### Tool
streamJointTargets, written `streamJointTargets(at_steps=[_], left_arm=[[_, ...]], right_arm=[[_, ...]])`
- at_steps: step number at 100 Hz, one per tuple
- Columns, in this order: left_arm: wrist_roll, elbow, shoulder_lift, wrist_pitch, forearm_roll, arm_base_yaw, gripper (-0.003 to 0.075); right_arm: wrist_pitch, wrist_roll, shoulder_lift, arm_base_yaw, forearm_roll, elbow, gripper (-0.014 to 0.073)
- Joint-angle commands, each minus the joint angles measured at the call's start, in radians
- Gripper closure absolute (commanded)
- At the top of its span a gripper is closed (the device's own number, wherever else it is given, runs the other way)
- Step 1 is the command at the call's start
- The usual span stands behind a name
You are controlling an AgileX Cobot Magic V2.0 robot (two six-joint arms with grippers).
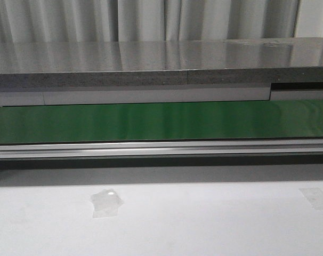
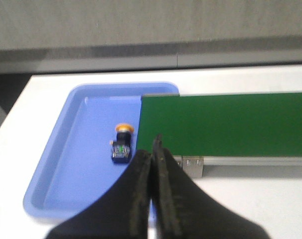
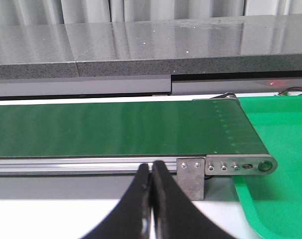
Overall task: Move button from left to right
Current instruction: 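Lower the left gripper toward the yellow button in the blue tray, then descend the open left gripper onto the yellow button and close on it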
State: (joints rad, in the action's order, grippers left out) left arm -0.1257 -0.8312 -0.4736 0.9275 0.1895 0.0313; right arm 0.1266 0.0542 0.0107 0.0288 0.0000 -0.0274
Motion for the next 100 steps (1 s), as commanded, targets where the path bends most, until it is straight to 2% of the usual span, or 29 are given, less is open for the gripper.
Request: streamJointTargets(at_steps=[1, 13, 45, 50, 57, 67, 74, 82, 100], left_arm=[[-0.011, -0.101, -0.089, 0.094, 0.004, 0.002, 0.074], [-0.011, -0.156, -0.19, 0.181, 0.004, 0.002, 0.074], [0.0, -0.158, -0.259, 0.171, 0.004, 0.002, 0.0722], [0.019, -0.158, -0.259, 0.169, -0.002, 0.002, 0.067], [0.034, -0.158, -0.259, 0.166, -0.013, 0.002, 0.053], [0.034, -0.158, -0.259, 0.164, -0.013, 0.002, 0.0235], [0.034, -0.158, -0.259, 0.157, -0.013, 0.002, 0.0095], [0.032, -0.158, -0.259, 0.157, -0.015, 0.002, 0.0045], [-0.005, -0.158, -0.261, 0.134, -0.021, 0.002, 0.0077]], right_arm=[[-0.088, -0.001, 0.02, 0.002, -0.012, 0.015, 0.0662], [-0.088, -0.001, 0.02, 0.002, -0.012, 0.015, 0.0662], [-0.088, -0.001, 0.02, 0.002, -0.012, 0.015, 0.0662], [-0.088, -0.001, 0.02, 0.002, -0.012, 0.015, 0.0662], [-0.088, -0.001, 0.02, 0.002, -0.012, 0.015, 0.0662], [-0.088, -0.001, 0.02, 0.002, -0.012, 0.015, 0.0662], [-0.088, -0.001, 0.02, 0.002, -0.012, 0.015, 0.0662], [-0.088, -0.001, 0.02, 0.002, -0.012, 0.015, 0.0662], [-0.088, -0.001, 0.02, 0.002, -0.012, 0.015, 0.0662]])
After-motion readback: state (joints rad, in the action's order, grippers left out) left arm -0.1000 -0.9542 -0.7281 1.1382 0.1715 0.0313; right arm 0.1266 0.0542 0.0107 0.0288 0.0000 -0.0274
